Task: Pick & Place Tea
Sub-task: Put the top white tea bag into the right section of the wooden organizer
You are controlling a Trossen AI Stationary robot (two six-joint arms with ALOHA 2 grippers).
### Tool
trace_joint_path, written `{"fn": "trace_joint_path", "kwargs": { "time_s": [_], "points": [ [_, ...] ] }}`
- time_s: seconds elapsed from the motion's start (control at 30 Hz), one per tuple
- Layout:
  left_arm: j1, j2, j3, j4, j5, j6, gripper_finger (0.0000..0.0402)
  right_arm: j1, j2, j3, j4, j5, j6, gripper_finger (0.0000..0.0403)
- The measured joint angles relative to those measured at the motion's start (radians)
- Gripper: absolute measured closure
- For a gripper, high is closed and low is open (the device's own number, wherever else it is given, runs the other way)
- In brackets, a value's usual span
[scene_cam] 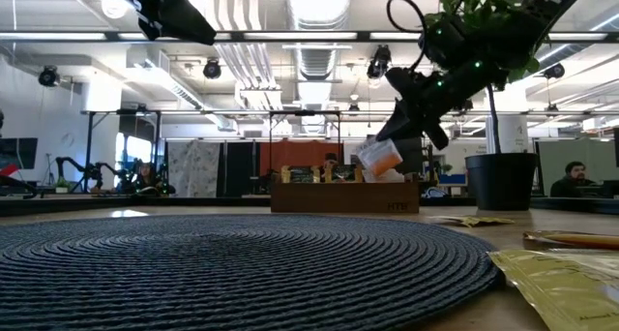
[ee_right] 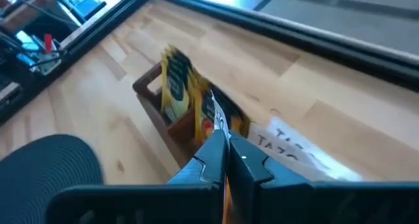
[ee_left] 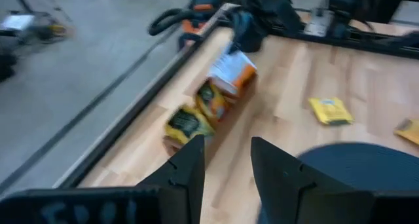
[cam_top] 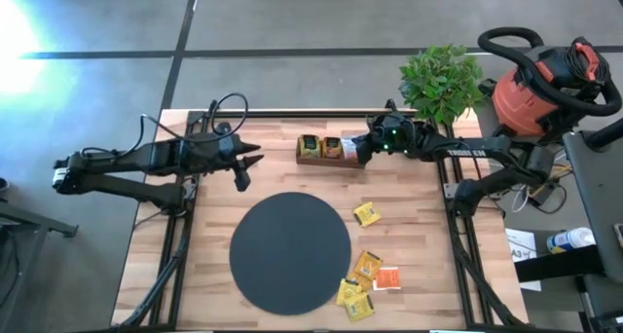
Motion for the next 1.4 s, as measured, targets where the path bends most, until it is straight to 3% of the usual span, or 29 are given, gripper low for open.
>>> {"fn": "trace_joint_path", "kwargs": {
  "time_s": [0.23, 0.5, 1.0, 1.4],
  "points": [
    [0.001, 0.0, 0.0, 0.015, -0.073, -0.014, 0.0282, -0.004, 0.083, 0.012, 0.023, -0.006, -0.022, 0.0394],
    [0.001, 0.0, 0.0, 0.022, -0.074, -0.021, 0.0282, -0.003, 0.102, 0.018, 0.02, 0.069, -0.101, 0.0394],
    [0.001, 0.0, 0.0, 0.027, -0.074, -0.043, 0.0282, -0.002, 0.102, 0.017, -0.117, 0.096, -0.161, 0.0394],
    [0.001, 0.0, 0.0, 0.026, -0.073, -0.078, 0.0282, -0.002, 0.1, 0.023, 0.037, 0.084, -0.164, 0.0394]
  ]
}}
